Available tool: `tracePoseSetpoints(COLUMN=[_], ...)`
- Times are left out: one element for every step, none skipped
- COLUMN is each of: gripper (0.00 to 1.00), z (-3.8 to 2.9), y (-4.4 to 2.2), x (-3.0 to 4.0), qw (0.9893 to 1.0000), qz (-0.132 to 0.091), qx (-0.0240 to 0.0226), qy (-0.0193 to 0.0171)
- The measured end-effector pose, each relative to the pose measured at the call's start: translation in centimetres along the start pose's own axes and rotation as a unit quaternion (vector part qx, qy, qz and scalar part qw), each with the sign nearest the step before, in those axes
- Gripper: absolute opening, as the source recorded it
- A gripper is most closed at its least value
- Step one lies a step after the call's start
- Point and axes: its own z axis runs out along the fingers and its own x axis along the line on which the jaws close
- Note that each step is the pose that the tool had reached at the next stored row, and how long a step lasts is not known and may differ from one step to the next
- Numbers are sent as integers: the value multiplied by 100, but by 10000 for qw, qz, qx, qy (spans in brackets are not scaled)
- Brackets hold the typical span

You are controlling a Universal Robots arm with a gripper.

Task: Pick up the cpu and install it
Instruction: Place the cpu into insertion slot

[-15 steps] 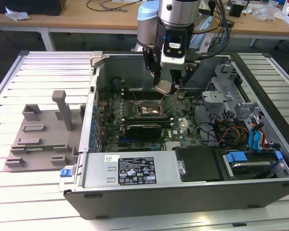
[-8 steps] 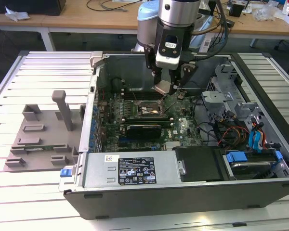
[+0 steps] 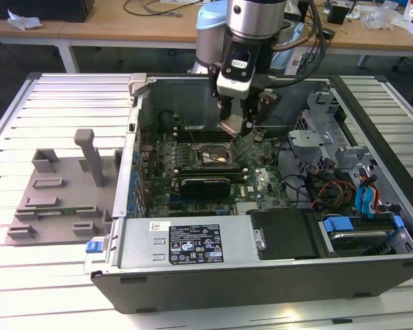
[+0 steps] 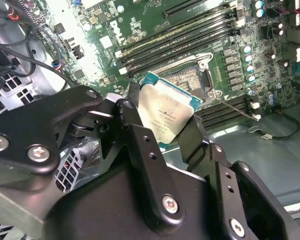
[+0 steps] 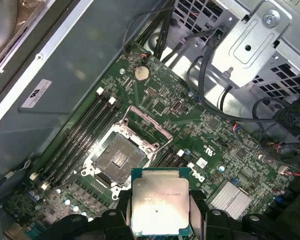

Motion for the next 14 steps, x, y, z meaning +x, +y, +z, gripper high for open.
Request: tracePoseSetpoints(gripper=[55, 55, 55, 55, 55, 55, 55, 55, 55, 55, 55, 55, 55, 55], z=[2, 3, 4, 5, 6, 7, 10, 10, 11, 14, 15, 17, 17, 18], y=[0, 0, 0, 0, 0, 0, 0, 0, 0, 0, 0, 0, 0, 0], x=[0, 0, 0, 0, 0, 0, 0, 0, 0, 0, 0, 0, 0, 0], qw=[10000, 10000, 10000, 10000, 10000, 10000, 10000, 10000, 10000, 10000, 9999, 9999, 9999, 9999], qz=[23, 31, 43, 56, 66, 73, 80, 83, 88, 94, 105, 134, 152, 167], qx=[0, 0, 1, 1, 1, 1, 1, 1, 2, 2, 2, 3, 5, 5], qy=[1, 0, 1, 1, 1, 1, 1, 1, 0, 0, 0, 0, -1, -2])
